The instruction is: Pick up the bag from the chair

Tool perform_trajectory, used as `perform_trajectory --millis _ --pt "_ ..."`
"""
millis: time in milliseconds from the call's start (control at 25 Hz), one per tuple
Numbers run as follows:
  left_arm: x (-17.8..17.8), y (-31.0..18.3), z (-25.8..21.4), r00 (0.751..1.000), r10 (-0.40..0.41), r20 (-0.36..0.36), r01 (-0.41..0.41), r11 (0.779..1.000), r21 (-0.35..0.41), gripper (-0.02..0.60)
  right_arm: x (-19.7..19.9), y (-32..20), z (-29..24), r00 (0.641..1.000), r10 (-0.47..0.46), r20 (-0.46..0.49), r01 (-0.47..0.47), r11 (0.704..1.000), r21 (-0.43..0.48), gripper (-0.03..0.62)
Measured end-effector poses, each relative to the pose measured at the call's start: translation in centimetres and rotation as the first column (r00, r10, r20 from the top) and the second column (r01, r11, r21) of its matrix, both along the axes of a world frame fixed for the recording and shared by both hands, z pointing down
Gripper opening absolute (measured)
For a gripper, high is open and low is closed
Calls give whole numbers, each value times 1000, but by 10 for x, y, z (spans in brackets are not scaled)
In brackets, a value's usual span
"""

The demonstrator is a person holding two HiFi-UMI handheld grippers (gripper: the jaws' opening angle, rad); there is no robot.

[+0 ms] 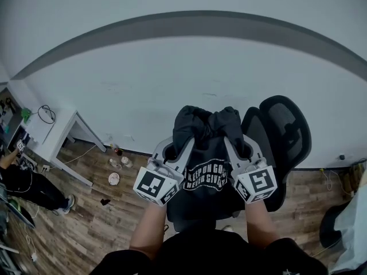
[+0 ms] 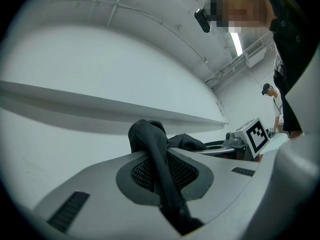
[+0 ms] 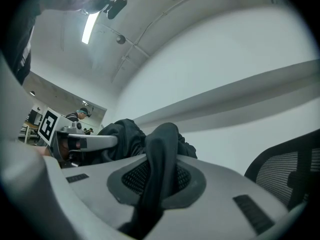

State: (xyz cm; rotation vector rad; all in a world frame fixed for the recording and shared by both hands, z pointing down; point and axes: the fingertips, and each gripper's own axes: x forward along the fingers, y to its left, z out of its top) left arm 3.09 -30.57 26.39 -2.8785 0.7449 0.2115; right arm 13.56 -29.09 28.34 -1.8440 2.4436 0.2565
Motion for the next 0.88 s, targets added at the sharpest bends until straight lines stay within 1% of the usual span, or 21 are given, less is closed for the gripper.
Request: perform_trajectory --millis 880 --pt "-1 -2 10 1000 -7 11 8 999 -36 55 -3 1 8 1000 9 -16 -9 1000 -20 66"
